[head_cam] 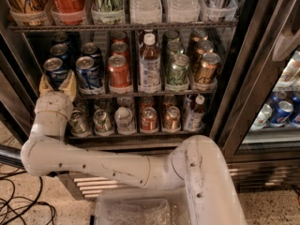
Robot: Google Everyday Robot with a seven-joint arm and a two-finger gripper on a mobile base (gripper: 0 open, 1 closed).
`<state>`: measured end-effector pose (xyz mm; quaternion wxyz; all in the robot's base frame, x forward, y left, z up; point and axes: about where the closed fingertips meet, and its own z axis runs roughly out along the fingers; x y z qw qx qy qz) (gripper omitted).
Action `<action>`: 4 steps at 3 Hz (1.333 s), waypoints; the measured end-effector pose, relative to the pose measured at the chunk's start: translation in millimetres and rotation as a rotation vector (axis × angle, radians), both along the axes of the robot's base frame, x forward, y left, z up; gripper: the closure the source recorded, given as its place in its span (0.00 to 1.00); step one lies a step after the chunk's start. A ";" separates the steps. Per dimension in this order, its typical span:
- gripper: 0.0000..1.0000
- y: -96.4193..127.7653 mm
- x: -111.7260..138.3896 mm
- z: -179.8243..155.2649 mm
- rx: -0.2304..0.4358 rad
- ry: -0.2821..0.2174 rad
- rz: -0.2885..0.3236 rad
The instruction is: Pick pepsi can from middle shelf of fridge
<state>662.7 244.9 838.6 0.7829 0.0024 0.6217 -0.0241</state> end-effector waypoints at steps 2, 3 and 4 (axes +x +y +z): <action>1.00 -10.4 -20.1 35.7 -0.021 -0.124 0.055; 1.00 -16.4 -37.8 69.6 -0.019 -0.210 0.080; 1.00 -17.1 -63.1 78.0 -0.002 -0.246 0.132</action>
Offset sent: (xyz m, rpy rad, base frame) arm -0.0451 -0.0197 0.0693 -0.0180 -0.2342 0.1009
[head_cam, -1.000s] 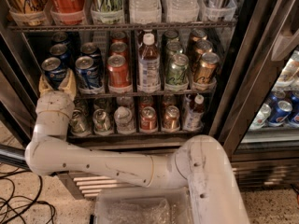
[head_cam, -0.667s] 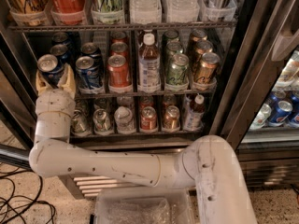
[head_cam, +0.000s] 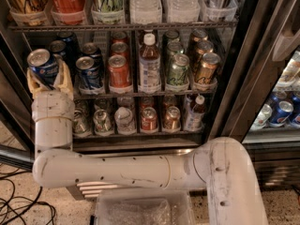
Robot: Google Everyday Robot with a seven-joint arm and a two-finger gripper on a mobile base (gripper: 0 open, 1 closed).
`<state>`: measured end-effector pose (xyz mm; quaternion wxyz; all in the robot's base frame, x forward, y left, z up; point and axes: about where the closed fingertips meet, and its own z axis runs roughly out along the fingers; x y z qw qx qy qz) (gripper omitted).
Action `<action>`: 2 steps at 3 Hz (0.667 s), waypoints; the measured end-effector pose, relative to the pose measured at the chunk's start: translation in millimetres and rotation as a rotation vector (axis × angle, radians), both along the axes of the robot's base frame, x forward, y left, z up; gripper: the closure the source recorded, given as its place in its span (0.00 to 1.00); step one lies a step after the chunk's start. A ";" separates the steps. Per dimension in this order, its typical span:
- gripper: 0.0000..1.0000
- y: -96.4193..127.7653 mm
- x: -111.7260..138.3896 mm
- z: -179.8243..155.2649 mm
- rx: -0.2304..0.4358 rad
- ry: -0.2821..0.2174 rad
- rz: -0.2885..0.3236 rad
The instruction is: Pick pepsi can from middle shelf of fridge
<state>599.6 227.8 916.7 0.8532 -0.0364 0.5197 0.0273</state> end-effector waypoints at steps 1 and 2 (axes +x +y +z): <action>1.00 5.6 -38.6 -17.1 0.018 0.023 0.080; 1.00 5.6 -84.9 -41.3 -0.007 0.090 0.117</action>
Offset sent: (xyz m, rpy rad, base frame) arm -0.1448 -0.0074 -0.0861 -0.0495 0.2210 0.1047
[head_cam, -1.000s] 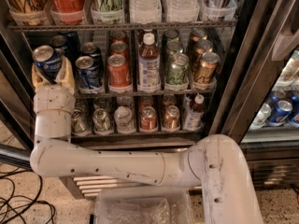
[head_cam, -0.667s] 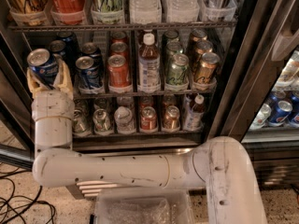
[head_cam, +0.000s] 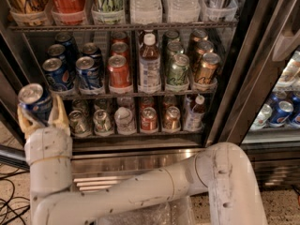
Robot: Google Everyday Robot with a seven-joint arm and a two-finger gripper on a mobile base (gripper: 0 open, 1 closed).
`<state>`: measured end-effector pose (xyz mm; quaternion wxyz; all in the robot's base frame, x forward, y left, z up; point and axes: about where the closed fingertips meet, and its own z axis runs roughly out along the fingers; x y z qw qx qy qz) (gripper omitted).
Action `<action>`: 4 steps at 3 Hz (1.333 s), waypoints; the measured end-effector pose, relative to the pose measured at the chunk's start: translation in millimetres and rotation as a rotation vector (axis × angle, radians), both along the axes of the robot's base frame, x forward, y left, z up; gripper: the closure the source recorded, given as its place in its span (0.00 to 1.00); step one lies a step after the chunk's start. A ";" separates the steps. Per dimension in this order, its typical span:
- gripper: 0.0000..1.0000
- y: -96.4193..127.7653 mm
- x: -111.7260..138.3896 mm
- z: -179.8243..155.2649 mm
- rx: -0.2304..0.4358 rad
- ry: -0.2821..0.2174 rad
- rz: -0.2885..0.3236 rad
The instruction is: Pick pepsi can from middle shelf of fridge
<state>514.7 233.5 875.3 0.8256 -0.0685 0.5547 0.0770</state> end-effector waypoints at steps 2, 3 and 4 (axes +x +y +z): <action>1.00 16.7 -103.0 3.5 -0.229 -0.024 0.073; 1.00 30.6 -150.7 20.9 -0.353 -0.119 0.127; 1.00 37.3 -160.3 25.8 -0.371 -0.161 0.153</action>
Offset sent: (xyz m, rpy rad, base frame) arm -0.1112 -0.1267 -0.0629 -0.3137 0.3458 -0.4613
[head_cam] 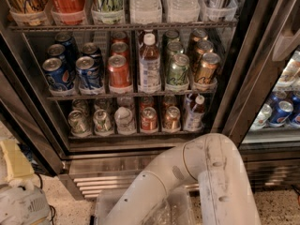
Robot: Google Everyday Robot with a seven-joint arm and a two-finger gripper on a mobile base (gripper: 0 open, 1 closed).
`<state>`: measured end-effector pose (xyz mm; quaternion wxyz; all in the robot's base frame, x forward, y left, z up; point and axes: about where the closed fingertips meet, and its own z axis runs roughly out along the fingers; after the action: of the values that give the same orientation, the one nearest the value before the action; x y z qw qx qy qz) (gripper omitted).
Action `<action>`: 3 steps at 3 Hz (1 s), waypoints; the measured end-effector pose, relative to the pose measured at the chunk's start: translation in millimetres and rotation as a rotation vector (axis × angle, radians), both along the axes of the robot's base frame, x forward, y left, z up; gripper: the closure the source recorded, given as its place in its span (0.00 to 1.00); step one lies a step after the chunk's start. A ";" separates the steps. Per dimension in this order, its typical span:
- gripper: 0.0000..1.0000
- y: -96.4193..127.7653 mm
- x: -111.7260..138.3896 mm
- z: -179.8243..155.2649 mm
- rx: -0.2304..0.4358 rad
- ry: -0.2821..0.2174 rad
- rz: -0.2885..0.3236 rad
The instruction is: Pick pepsi can from middle shelf of fridge
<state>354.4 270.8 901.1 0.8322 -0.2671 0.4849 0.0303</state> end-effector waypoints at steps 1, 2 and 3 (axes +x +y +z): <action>1.00 0.0 0.0 0.0 0.000 0.000 0.000; 1.00 2.3 -3.9 2.8 -0.019 -0.022 0.013; 1.00 -19.2 10.9 4.5 -0.145 -0.049 -0.073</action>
Offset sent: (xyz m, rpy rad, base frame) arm 0.0089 -0.0068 -0.0030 -0.0416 0.0019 -0.0396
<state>365.4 251.6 905.6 0.8228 -0.3095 0.4748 -0.0416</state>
